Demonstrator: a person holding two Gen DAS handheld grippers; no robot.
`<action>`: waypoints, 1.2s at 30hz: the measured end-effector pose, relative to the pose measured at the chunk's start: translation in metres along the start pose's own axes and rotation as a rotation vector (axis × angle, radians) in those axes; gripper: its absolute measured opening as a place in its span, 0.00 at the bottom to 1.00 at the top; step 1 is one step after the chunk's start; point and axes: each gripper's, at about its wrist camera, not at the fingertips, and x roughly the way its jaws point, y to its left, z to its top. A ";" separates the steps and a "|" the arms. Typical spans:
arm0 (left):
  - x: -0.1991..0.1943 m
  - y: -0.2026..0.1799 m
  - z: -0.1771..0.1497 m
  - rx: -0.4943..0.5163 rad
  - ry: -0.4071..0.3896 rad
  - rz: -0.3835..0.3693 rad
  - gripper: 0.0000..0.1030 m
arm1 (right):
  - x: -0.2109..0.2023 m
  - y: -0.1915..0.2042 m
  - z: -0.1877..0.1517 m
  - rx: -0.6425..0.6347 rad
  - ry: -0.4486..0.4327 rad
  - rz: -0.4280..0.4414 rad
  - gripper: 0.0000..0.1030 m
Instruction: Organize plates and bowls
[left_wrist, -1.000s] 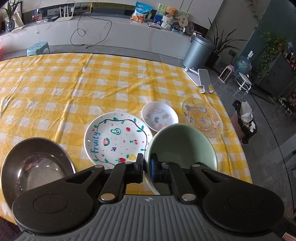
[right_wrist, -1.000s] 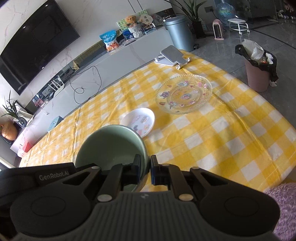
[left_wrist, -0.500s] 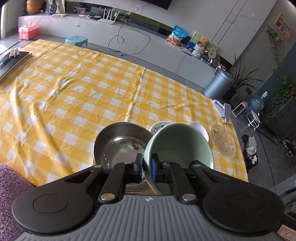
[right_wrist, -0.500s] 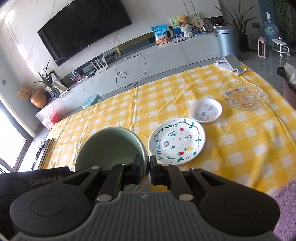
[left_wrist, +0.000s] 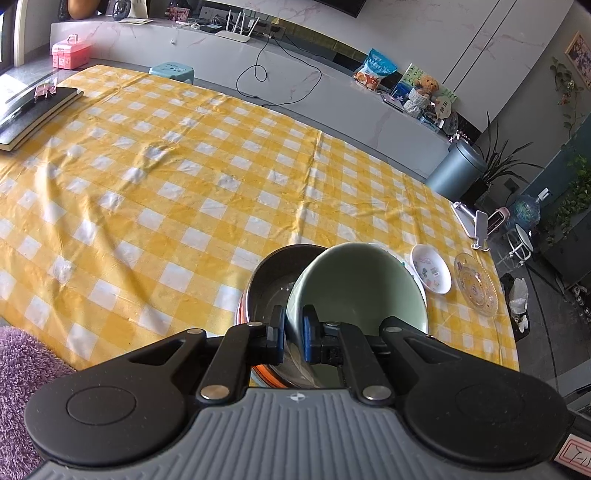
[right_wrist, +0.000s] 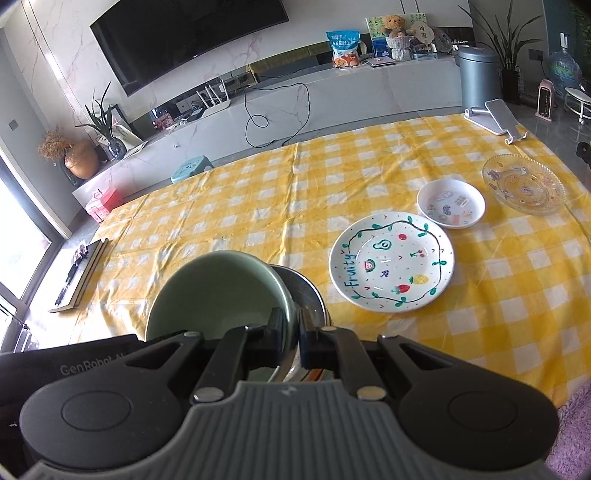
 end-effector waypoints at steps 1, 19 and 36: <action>0.001 0.001 0.000 0.007 0.003 0.005 0.10 | 0.004 0.001 0.000 -0.002 0.007 -0.001 0.06; 0.022 -0.002 0.002 0.080 0.049 0.046 0.12 | 0.036 0.003 -0.002 -0.044 0.052 -0.034 0.07; 0.028 -0.006 0.003 0.111 0.058 0.059 0.15 | 0.038 0.004 -0.002 -0.098 0.008 -0.054 0.11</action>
